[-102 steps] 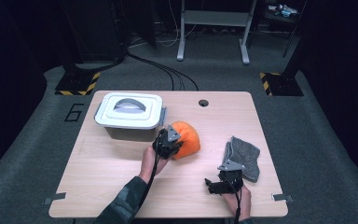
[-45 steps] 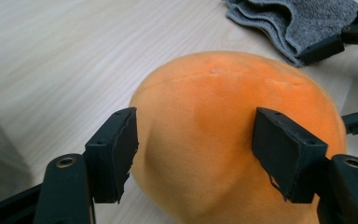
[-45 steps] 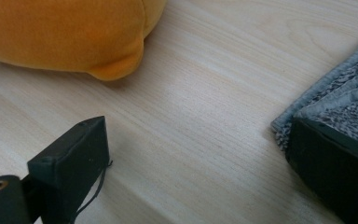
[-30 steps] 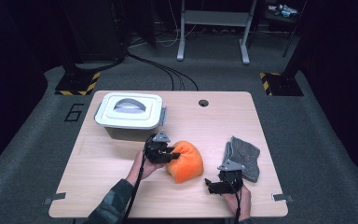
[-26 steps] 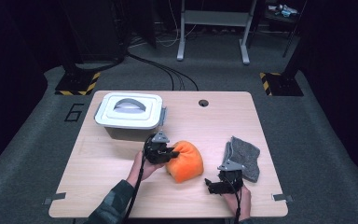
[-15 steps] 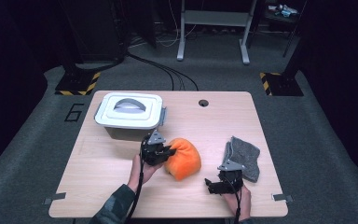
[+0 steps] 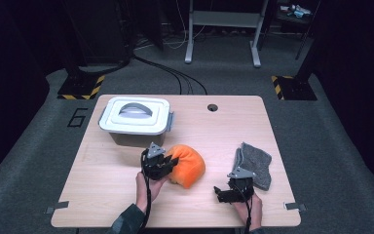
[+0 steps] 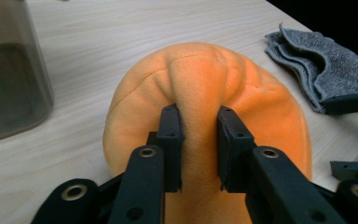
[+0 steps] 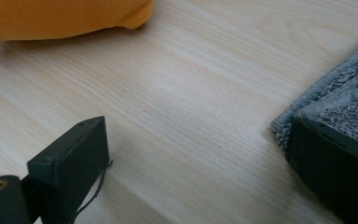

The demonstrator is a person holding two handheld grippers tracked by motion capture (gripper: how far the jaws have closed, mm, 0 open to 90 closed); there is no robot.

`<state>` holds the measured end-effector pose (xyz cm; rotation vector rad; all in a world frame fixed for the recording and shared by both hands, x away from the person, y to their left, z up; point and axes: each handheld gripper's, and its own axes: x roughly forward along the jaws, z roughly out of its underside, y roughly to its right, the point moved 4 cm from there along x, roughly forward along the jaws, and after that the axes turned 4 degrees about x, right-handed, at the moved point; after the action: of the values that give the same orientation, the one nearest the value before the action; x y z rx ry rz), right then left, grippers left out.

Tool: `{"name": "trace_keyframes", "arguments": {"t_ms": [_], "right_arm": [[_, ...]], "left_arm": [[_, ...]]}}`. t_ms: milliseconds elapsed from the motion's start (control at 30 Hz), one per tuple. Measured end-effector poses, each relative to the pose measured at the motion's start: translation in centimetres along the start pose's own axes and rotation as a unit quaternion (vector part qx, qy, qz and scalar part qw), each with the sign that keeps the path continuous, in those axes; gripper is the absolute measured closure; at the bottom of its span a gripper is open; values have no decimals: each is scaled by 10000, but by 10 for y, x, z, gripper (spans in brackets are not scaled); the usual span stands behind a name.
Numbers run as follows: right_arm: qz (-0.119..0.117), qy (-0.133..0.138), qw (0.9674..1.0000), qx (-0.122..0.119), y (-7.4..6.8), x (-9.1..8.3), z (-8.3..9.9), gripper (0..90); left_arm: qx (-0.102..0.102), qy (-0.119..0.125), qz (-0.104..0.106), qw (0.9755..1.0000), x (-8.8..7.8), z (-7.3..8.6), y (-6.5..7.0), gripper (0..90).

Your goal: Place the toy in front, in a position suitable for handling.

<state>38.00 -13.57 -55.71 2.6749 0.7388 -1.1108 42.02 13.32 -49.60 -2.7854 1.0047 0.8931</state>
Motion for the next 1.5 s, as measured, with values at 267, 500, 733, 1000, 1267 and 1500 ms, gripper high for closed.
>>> {"name": "trace_keyframes", "arguments": {"t_ms": [267,500,733,1000,1267,1500], "right_arm": [[-5,-3,10000,-1,0,0,0,52],[-11,-6,10000,-1,0,0,0,52],[-1,-2,10000,0,0,0,0,52],[-1,-19,10000,30,0,0,0,51],[8,-7,10000,-4,0,0,0,51],[-2,7,10000,-53,1,1,-1,51]], "left_arm": [[474,56,306,9984,-14,-12,-16,474],[652,-374,638,9951,0,-13,-32,384],[557,-619,950,9920,14,-8,-32,323],[166,-856,1374,9867,24,-1,-39,145],[81,-871,1533,9843,27,4,-41,277],[423,-775,1325,9872,29,5,-28,538]]}}
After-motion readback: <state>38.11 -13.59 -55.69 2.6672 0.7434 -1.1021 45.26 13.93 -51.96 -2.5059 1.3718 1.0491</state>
